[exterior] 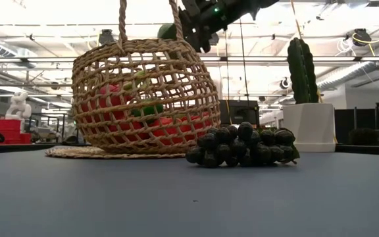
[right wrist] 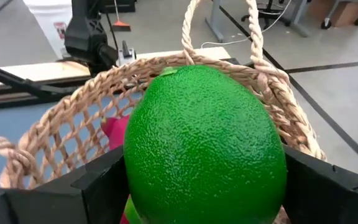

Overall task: Build produce basket
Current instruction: Put the green lime into the basket

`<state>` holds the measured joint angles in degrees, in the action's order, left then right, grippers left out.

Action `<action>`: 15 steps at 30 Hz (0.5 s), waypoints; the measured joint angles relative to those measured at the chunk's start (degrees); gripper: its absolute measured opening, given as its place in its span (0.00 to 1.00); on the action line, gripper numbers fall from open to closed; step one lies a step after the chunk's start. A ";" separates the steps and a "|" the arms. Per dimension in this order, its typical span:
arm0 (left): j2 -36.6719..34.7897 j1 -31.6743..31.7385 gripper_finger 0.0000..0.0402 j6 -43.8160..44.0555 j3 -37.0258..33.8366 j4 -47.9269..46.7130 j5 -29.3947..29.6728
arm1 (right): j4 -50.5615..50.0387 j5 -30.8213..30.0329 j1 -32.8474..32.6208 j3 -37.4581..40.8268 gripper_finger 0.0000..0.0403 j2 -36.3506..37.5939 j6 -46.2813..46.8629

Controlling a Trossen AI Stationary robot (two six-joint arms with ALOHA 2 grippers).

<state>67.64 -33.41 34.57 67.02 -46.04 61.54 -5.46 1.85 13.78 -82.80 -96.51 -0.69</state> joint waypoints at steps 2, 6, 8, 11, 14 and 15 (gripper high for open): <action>0.00 0.00 0.60 0.00 0.00 0.00 0.00 | -0.32 0.23 0.02 0.04 0.83 0.02 -0.75; 0.00 0.00 0.60 0.04 0.00 0.00 0.02 | -1.03 1.18 0.02 0.04 0.83 0.03 -0.83; 0.00 0.00 0.60 0.01 0.00 0.00 0.01 | -0.97 1.14 0.02 0.04 0.83 0.02 -0.17; 0.00 0.00 0.60 0.00 0.00 0.00 0.02 | -0.86 1.14 0.00 0.04 0.84 0.04 -0.12; 0.00 0.00 0.60 -0.02 0.00 0.00 0.02 | -0.88 1.11 0.00 0.04 0.87 0.04 -0.02; 0.00 0.00 0.60 -0.02 0.00 0.00 0.02 | -0.84 1.11 0.00 0.04 0.88 0.04 0.00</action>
<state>67.64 -33.41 34.54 67.02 -46.04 61.56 -6.31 2.96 13.78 -82.76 -96.47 -0.69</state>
